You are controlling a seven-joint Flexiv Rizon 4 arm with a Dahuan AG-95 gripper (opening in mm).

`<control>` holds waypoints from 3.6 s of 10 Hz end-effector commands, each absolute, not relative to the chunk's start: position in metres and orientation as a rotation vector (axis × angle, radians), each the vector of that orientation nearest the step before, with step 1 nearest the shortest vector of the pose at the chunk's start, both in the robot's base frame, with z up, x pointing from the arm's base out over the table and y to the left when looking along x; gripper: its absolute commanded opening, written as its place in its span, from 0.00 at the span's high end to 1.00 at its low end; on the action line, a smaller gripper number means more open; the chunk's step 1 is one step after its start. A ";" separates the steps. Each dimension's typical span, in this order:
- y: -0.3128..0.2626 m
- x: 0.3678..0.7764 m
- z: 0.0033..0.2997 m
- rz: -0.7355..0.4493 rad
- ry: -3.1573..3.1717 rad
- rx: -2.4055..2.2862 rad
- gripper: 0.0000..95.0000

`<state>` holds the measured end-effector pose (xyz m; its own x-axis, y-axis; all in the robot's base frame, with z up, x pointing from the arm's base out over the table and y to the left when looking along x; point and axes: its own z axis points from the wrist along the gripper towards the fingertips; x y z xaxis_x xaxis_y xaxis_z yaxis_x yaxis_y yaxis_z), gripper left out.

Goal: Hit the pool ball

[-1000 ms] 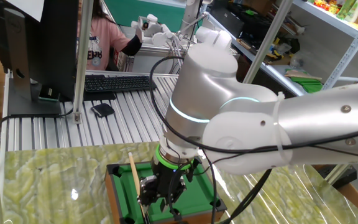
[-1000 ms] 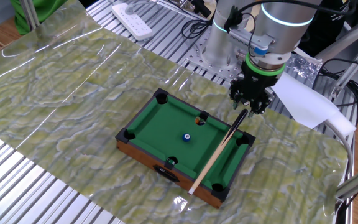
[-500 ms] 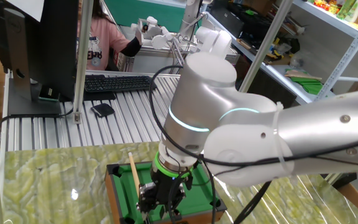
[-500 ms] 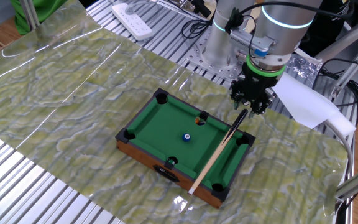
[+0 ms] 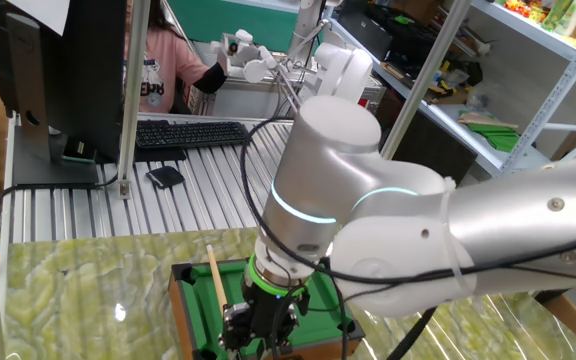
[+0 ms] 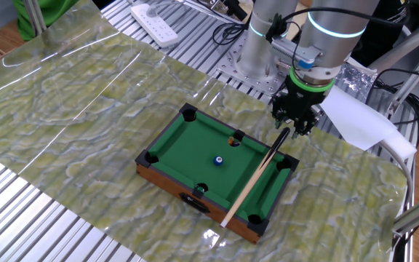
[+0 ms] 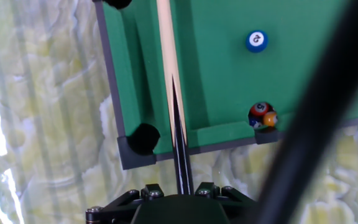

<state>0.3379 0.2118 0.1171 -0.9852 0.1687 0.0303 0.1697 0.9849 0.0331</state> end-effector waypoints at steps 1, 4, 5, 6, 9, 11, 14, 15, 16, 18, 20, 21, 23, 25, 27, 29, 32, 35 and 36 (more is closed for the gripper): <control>0.212 0.338 0.115 -0.056 -3.101 -0.269 0.60; 0.212 0.338 0.111 -0.054 -3.104 -0.269 0.60; 0.212 0.338 0.110 -0.055 -3.105 -0.259 0.60; 0.210 0.339 0.107 -0.055 -3.106 -0.257 0.60; 0.205 0.341 0.101 -0.055 -3.111 -0.252 0.60; 0.205 0.341 0.097 -0.055 -3.113 -0.259 0.60; 0.206 0.341 0.091 -0.056 -3.119 -0.260 0.60; 0.206 0.341 0.089 -0.057 -3.126 -0.261 0.60; 0.206 0.341 0.086 -0.058 -3.127 -0.260 0.60; 0.206 0.341 0.081 -0.059 -3.132 -0.261 0.60; 0.206 0.341 0.078 -0.058 -3.139 -0.265 0.60; 0.206 0.340 0.078 -0.058 -3.138 -0.267 0.60; 0.206 0.340 0.077 -0.058 -3.139 -0.265 0.60; 0.206 0.340 0.076 -0.058 -3.139 -0.262 0.60; 0.206 0.339 0.076 -0.058 -3.139 -0.261 0.80; 0.206 0.339 0.076 -0.058 -3.139 -0.258 0.80; 0.206 0.339 0.076 -0.058 -3.139 -0.244 1.00; 0.206 0.339 0.076 -0.060 -3.137 -0.232 1.00; 0.206 0.339 0.076 -0.060 -3.138 -0.221 1.00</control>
